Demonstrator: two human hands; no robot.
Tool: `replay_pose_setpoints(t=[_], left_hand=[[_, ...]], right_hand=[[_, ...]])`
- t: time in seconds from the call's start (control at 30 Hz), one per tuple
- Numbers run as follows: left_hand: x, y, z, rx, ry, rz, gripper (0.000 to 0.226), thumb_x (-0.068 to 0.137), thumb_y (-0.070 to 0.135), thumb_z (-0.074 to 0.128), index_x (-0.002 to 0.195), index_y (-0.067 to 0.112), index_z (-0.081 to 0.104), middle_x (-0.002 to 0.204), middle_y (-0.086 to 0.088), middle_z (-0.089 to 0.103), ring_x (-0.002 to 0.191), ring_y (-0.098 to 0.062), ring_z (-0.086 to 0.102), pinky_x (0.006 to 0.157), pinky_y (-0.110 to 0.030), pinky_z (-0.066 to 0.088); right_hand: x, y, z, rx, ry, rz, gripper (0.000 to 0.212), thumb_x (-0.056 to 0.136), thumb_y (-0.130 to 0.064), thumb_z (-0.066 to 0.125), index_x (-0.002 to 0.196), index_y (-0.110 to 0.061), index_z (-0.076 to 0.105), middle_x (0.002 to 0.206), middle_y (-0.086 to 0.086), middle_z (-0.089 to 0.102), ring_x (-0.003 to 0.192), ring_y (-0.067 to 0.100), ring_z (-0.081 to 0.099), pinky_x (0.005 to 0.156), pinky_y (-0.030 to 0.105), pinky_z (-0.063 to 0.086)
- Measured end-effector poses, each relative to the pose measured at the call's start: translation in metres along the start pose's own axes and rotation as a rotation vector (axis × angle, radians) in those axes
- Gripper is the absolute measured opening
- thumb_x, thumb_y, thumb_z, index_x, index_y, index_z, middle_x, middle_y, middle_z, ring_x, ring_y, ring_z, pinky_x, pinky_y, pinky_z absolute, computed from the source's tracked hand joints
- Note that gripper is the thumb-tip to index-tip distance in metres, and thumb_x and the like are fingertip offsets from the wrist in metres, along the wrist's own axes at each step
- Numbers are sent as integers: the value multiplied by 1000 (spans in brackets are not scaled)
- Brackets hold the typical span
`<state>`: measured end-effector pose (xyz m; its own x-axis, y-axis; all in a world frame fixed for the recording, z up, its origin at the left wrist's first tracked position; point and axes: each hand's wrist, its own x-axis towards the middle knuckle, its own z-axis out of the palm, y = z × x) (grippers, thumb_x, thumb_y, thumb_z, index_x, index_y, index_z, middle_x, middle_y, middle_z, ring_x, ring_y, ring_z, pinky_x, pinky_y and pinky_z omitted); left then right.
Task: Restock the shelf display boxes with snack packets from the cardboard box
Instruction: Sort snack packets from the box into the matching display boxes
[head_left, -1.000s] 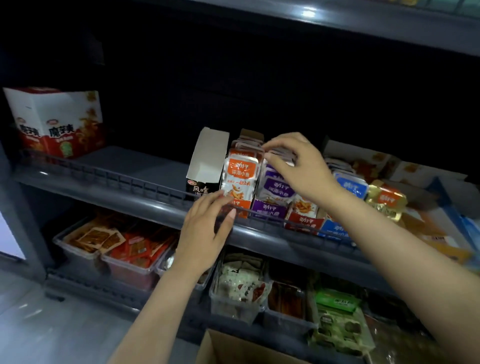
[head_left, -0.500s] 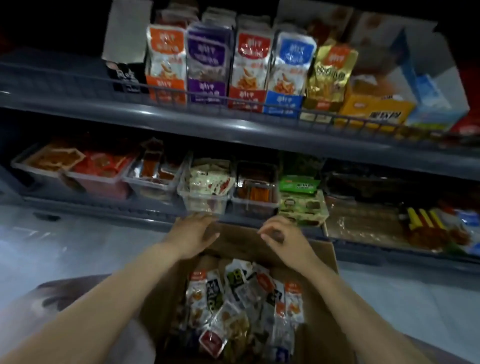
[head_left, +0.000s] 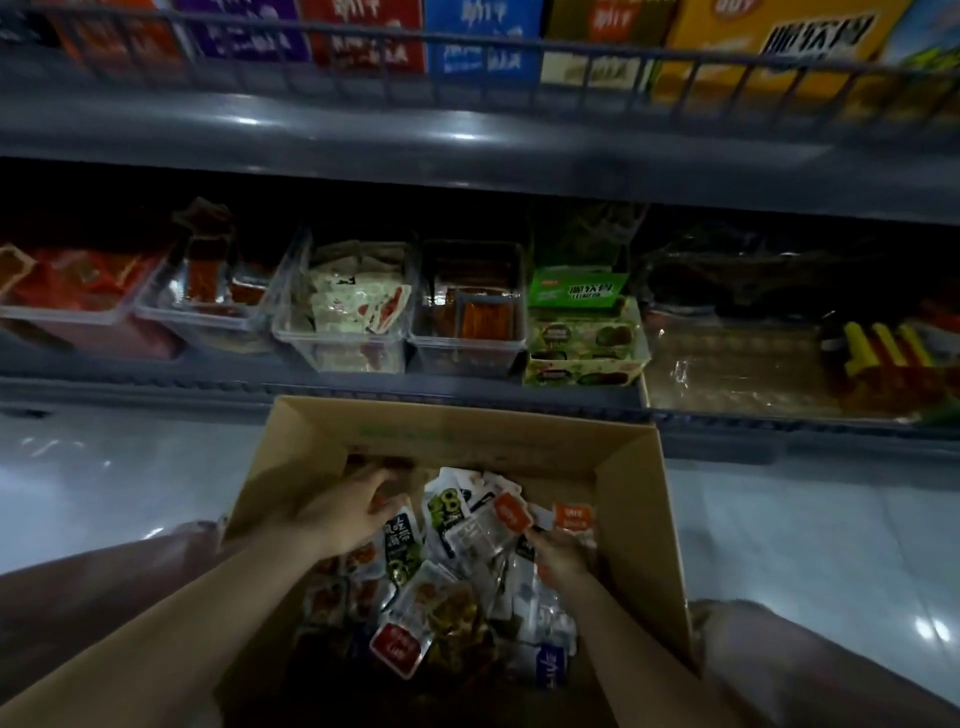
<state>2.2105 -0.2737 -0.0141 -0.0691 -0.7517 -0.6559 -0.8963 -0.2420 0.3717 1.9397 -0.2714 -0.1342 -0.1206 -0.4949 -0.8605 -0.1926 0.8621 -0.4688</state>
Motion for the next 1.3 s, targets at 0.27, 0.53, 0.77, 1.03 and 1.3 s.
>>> replay_pose_setpoints(t=[0.27,0.53,0.77,1.03,1.3], left_hand=[[39,0,26,-130,-9,-17,43,99,39,44,140,28,39,135,-1,53,114,-22,57,86,-28,47],[51,4,39,-135,-12,-14,52,99,37,45,147,25,29,135,-4,53,111,-23,58,89,-33,49],[45,-4,56,-174,-58,-33,49,99,40,44,144,22,36,152,-4,36,129,-22,46,99,-28,44],[40,-3,68,-255,-47,-93,44,99,37,44,140,22,41,152,-8,34,129,-27,45,97,-31,45],[50,6,69,-270,-43,-70,53,98,34,49,147,23,31,152,-4,34,129,-26,46,92,-29,44]], right_hand=[[31,20,9,-217,328,-7,98,78,-43,74,153,-20,14,159,11,9,145,34,13,117,47,21],[12,75,28,-663,470,-366,46,82,-48,50,116,-21,66,135,11,52,126,25,33,104,41,26],[1,67,21,-420,383,22,94,63,-25,85,137,-18,28,143,12,25,130,33,31,102,40,37],[-4,56,12,-26,303,243,83,67,-38,84,132,-4,45,130,17,54,117,30,54,93,35,46],[1,33,5,498,311,32,23,78,-8,76,98,0,68,103,20,69,90,31,65,81,39,51]])
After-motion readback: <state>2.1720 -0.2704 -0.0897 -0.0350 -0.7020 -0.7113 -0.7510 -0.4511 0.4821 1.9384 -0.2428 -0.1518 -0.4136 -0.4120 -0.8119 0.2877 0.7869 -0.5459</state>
